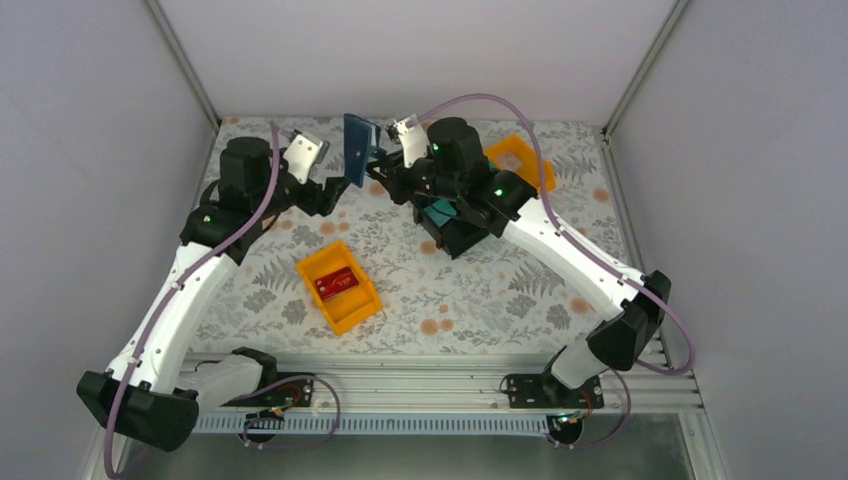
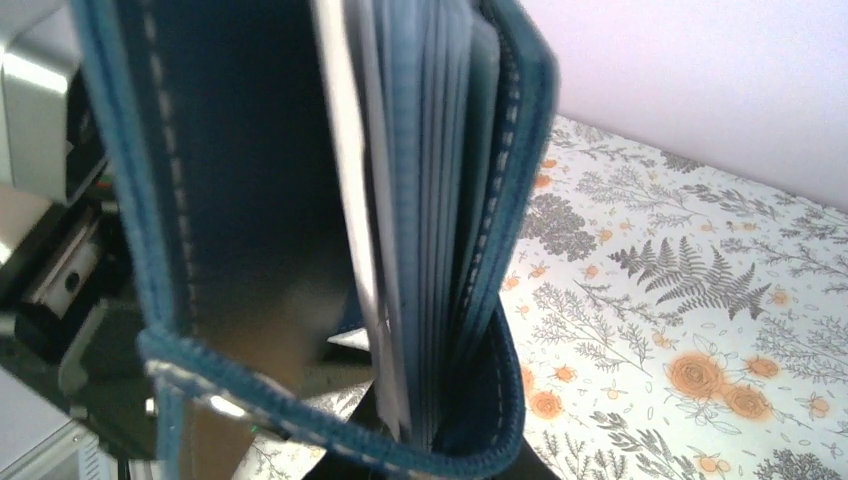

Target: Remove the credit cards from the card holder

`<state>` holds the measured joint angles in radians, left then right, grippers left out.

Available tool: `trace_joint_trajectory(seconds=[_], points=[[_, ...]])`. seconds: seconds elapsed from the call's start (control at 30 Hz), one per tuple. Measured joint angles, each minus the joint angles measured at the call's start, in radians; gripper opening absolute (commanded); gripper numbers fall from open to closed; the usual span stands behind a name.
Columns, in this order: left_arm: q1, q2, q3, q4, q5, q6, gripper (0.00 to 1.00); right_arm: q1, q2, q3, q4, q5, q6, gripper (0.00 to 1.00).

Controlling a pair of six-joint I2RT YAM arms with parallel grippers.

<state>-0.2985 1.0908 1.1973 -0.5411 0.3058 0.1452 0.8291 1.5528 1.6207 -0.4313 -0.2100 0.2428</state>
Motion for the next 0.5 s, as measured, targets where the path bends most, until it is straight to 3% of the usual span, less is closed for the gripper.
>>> trace_joint_trajectory(seconds=[0.3,0.43,0.5], points=[[0.115,-0.023,0.023,0.052,-0.029,-0.072,0.89,-0.064,-0.011,-0.077,-0.076,-0.061,0.038,0.04],[0.120,-0.055,-0.016,0.085,0.060,-0.082,1.00,-0.082,-0.009,-0.077,-0.141,0.081,0.086,0.04],[0.109,-0.066,-0.061,0.102,0.121,-0.104,1.00,-0.077,0.009,-0.056,-0.173,0.167,0.112,0.04]])
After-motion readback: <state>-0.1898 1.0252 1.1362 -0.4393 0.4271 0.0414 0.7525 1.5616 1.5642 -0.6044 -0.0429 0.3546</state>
